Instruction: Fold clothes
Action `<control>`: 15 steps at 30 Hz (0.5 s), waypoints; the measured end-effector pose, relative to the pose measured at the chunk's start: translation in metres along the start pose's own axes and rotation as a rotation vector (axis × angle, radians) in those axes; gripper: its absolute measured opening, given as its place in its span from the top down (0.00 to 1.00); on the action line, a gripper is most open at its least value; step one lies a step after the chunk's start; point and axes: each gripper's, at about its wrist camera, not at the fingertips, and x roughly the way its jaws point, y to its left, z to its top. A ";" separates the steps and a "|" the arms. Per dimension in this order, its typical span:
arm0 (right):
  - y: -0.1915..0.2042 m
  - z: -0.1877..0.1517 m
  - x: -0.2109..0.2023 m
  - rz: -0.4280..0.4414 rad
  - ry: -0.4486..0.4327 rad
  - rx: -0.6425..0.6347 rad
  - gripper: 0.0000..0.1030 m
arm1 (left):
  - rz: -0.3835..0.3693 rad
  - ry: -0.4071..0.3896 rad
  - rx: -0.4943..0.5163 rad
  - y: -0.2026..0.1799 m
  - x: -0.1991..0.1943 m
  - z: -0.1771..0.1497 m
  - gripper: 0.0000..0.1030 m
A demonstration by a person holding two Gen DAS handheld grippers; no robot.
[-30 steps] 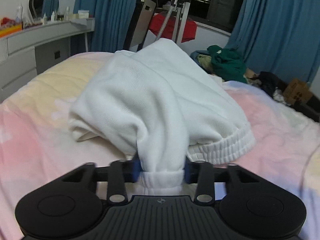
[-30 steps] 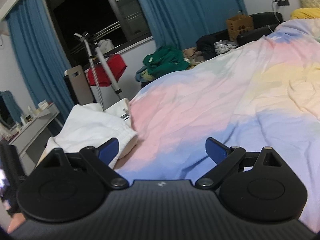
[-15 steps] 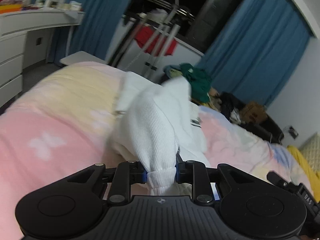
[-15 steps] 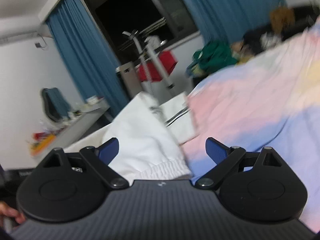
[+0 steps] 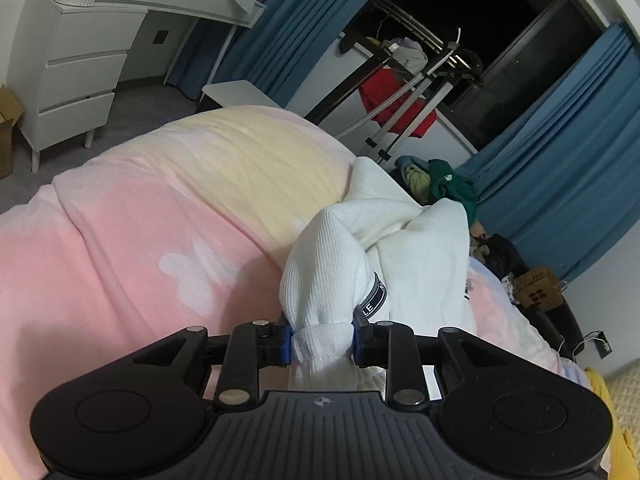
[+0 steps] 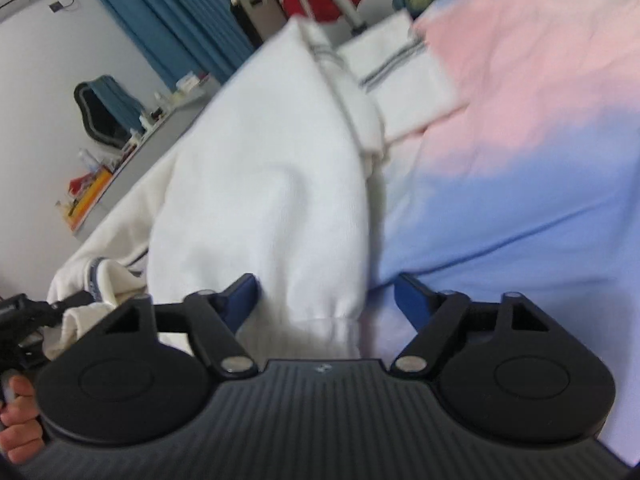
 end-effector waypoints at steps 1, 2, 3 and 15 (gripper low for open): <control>0.001 -0.003 0.005 0.019 0.000 -0.009 0.30 | -0.001 0.003 -0.009 0.001 0.005 0.002 0.71; 0.004 -0.004 0.008 0.033 0.001 -0.017 0.35 | 0.002 0.005 -0.016 0.002 0.008 0.004 0.70; 0.006 -0.005 0.008 0.047 0.007 -0.014 0.43 | 0.008 0.007 -0.018 0.003 0.009 0.004 0.70; 0.053 -0.008 -0.051 0.114 -0.095 -0.031 0.80 | 0.096 -0.019 0.064 -0.008 -0.008 -0.005 0.53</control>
